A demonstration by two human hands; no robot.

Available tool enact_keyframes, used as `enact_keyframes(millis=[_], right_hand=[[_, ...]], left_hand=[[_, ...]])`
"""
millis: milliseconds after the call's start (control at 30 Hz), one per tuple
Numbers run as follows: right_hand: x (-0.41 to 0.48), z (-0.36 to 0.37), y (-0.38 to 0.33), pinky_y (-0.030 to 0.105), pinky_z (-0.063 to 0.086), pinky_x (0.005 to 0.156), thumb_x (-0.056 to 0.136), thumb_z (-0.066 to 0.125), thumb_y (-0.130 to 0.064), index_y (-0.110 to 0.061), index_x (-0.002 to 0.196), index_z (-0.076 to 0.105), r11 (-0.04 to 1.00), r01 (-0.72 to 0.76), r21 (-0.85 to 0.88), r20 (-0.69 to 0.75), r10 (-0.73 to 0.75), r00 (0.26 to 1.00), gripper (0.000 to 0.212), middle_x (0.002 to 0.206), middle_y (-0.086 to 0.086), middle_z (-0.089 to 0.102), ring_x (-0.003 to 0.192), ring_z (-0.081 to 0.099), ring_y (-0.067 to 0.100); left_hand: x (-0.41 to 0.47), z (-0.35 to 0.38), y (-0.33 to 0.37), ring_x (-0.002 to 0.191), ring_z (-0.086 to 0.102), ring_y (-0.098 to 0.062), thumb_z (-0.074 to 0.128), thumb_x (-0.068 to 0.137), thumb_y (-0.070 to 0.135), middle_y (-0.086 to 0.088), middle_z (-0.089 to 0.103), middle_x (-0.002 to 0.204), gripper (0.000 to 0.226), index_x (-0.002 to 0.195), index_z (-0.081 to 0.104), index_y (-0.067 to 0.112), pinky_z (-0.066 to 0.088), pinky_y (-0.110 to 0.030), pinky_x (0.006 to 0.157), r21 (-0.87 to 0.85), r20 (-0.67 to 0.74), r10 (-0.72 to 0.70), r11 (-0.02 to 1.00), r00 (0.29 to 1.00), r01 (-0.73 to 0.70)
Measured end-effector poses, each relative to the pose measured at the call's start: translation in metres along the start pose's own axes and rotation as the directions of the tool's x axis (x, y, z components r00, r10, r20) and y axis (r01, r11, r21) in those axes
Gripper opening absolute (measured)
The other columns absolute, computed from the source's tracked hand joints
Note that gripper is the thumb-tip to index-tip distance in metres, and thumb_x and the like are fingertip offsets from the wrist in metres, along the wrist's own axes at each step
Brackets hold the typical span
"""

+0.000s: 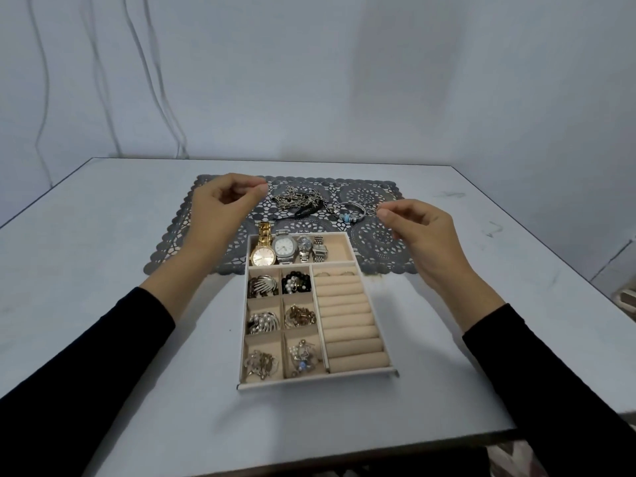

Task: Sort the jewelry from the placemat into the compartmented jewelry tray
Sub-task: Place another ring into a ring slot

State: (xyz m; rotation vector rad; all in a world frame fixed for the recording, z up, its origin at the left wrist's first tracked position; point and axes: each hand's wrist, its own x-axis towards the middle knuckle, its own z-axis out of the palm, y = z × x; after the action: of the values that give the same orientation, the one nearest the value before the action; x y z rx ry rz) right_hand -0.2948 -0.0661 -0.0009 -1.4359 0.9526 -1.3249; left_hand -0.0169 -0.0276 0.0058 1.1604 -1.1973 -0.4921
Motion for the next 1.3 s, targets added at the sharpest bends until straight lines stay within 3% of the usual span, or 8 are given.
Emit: enact_keyframes(millis=[200, 300, 367, 467, 767, 1100, 1167, 1300], right_hand=[[-0.030, 0.004, -0.002, 0.017, 0.046, 0.053, 0.081, 0.072, -0.003, -0.008, 0.087, 0.073, 0.991, 0.064, -0.114, 0.144, -0.047, 0.988, 0.008, 0.073, 0.003, 0.066, 0.061, 0.056, 0.005], [-0.036, 0.004, 0.005, 0.024, 0.053, 0.063, 0.080, 0.073, -0.001, -0.007, 0.086, 0.074, 0.968, 0.154, -0.198, 0.246, -0.103, 0.964, 0.008, 0.075, 0.005, 0.069, 0.067, 0.060, 0.014], [-0.038, 0.003, 0.009, 0.026, 0.053, 0.069, 0.080, 0.075, -0.004, -0.008, 0.088, 0.074, 0.934, 0.219, -0.282, 0.301, -0.131, 0.945, 0.009, 0.079, 0.004, 0.071, 0.072, 0.063, 0.017], [-0.041, 0.005, 0.011, 0.017, 0.044, 0.065, 0.080, 0.075, -0.008, -0.012, 0.087, 0.075, 0.866, 0.321, -0.383, 0.380, -0.169, 0.910, 0.008, 0.079, -0.005, 0.069, 0.070, 0.057, 0.004], [-0.039, 0.007, 0.011, 0.023, 0.046, 0.062, 0.080, 0.075, -0.010, -0.013, 0.083, 0.075, 0.742, 0.493, -0.455, 0.505, -0.242, 0.829, 0.004, 0.079, -0.004, 0.066, 0.068, 0.055, 0.009], [-0.033, -0.001, 0.002, 0.014, 0.040, 0.065, 0.083, 0.072, -0.010, -0.016, 0.089, 0.077, 0.800, 0.414, -0.435, 0.575, -0.108, 0.811, 0.010, 0.085, -0.007, 0.067, 0.073, 0.055, 0.005], [-0.030, -0.002, 0.002, 0.019, 0.043, 0.067, 0.083, 0.073, -0.012, -0.017, 0.089, 0.076, 0.838, 0.366, -0.405, 0.546, -0.099, 0.832, 0.009, 0.086, -0.005, 0.067, 0.073, 0.056, 0.006], [-0.025, 0.000, 0.003, 0.044, 0.052, 0.076, 0.082, 0.074, -0.018, -0.019, 0.087, 0.075, 0.862, 0.292, -0.414, 0.518, -0.041, 0.854, 0.005, 0.085, -0.001, 0.069, 0.080, 0.063, 0.023]], left_hand=[[-0.025, 0.011, 0.012, 0.075, 0.062, -0.006, 0.075, 0.083, 0.015, 0.012, 0.068, 0.074, 0.009, 0.091, 0.073, 0.020, 0.056, -0.020, 0.068, 0.028, 0.087, -0.020, 0.999, 0.996, 0.018], [-0.032, 0.015, 0.013, 0.075, 0.063, -0.007, 0.076, 0.083, 0.014, 0.006, 0.070, 0.078, 0.010, 0.092, 0.074, 0.018, 0.052, -0.017, 0.069, 0.022, 0.103, -0.001, 1.000, 0.995, -0.001], [-0.035, 0.018, 0.015, 0.069, 0.061, 0.000, 0.075, 0.083, 0.011, 0.013, 0.069, 0.071, 0.010, 0.091, 0.073, 0.017, 0.048, -0.012, 0.066, 0.003, 0.110, 0.003, 1.000, 0.994, -0.003], [-0.038, 0.020, 0.018, 0.064, 0.060, 0.005, 0.074, 0.083, 0.008, 0.018, 0.068, 0.066, 0.010, 0.090, 0.072, 0.015, 0.046, -0.009, 0.062, -0.017, 0.114, 0.009, 1.000, 0.993, -0.007], [-0.041, 0.021, 0.020, 0.072, 0.065, -0.002, 0.075, 0.083, 0.009, 0.011, 0.071, 0.074, 0.011, 0.090, 0.074, 0.018, 0.049, -0.013, 0.068, -0.032, 0.143, 0.014, 0.999, 0.990, -0.009], [-0.041, 0.021, 0.021, 0.076, 0.064, -0.008, 0.075, 0.084, 0.012, 0.004, 0.071, 0.079, 0.011, 0.090, 0.074, 0.021, 0.052, -0.016, 0.070, -0.016, 0.162, -0.003, 1.000, 0.987, 0.006], [-0.042, 0.022, 0.022, 0.075, 0.064, -0.006, 0.074, 0.084, 0.011, 0.003, 0.070, 0.080, 0.010, 0.090, 0.073, 0.019, 0.052, -0.014, 0.068, -0.013, 0.162, -0.007, 1.000, 0.987, 0.009], [-0.041, 0.021, 0.021, 0.077, 0.064, -0.010, 0.075, 0.084, 0.012, 0.001, 0.071, 0.081, 0.011, 0.090, 0.073, 0.020, 0.053, -0.016, 0.070, -0.014, 0.158, -0.012, 1.000, 0.987, 0.014]])
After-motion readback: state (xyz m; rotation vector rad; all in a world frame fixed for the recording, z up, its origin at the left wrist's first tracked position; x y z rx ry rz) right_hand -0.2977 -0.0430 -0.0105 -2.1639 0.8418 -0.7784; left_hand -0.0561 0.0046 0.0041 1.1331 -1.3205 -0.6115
